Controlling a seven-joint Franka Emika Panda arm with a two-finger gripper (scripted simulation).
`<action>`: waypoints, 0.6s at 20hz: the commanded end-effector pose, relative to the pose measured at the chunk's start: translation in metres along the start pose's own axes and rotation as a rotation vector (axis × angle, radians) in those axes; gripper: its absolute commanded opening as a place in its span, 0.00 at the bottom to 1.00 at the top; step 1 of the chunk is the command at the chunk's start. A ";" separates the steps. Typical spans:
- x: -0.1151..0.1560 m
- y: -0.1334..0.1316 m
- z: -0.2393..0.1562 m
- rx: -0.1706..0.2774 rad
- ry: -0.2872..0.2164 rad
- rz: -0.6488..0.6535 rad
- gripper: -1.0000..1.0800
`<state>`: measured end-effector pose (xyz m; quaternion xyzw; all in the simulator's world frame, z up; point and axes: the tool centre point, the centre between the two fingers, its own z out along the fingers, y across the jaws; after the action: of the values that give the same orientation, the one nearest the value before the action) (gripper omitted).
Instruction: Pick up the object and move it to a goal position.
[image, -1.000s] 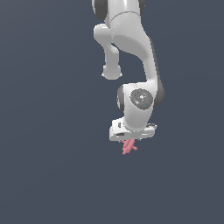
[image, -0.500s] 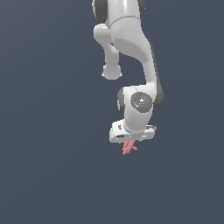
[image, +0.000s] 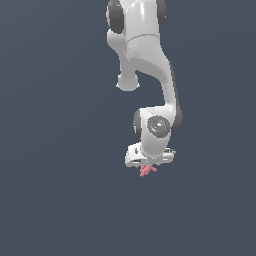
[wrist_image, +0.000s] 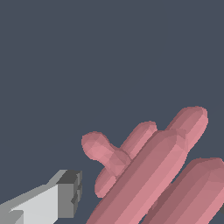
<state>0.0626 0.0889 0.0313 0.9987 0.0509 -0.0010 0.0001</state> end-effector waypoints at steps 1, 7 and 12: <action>0.001 0.000 0.001 0.000 0.002 0.000 0.96; 0.002 0.000 0.001 0.000 0.002 0.000 0.00; 0.002 0.000 0.001 0.000 0.002 0.000 0.00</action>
<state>0.0644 0.0894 0.0306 0.9987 0.0511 0.0004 0.0000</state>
